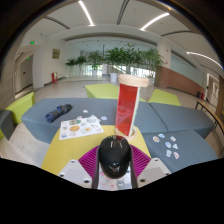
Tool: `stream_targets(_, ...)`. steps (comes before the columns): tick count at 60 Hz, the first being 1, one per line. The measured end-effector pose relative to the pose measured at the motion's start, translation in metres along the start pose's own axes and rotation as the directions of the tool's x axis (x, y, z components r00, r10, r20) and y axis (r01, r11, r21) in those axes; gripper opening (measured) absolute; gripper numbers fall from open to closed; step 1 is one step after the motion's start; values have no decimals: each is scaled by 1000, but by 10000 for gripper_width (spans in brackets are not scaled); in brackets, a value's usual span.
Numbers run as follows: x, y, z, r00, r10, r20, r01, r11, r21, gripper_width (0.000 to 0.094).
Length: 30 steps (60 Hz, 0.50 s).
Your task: Arrange mouse
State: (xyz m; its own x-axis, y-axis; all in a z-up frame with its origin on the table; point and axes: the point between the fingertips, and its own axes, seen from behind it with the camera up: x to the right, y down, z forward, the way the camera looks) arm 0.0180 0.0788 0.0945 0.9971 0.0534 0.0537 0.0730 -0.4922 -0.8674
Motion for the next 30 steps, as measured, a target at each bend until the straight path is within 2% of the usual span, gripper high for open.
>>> stream_targets(7, 26, 76, 17, 999, 1, -38, -6, 990, -144, 445)
stream_targets(14, 25, 114, 23, 999, 36, -21, -39, 980, -196, 453)
stream_targets(16, 28, 108, 25, 998, 54, -15, -56, 985, -165, 469)
stream_targets(23, 30, 113, 22, 997, 79, -11, -79, 971, -225, 617)
stream_targets(27, 40, 107, 9, 997, 59, -44, -68, 972, -225, 906)
stream_targets(28, 43, 103, 3, 997, 56, -52, -66, 974, -217, 853)
stream_targets(30, 45, 94, -8, 997, 43, -70, -56, 979, -194, 834)
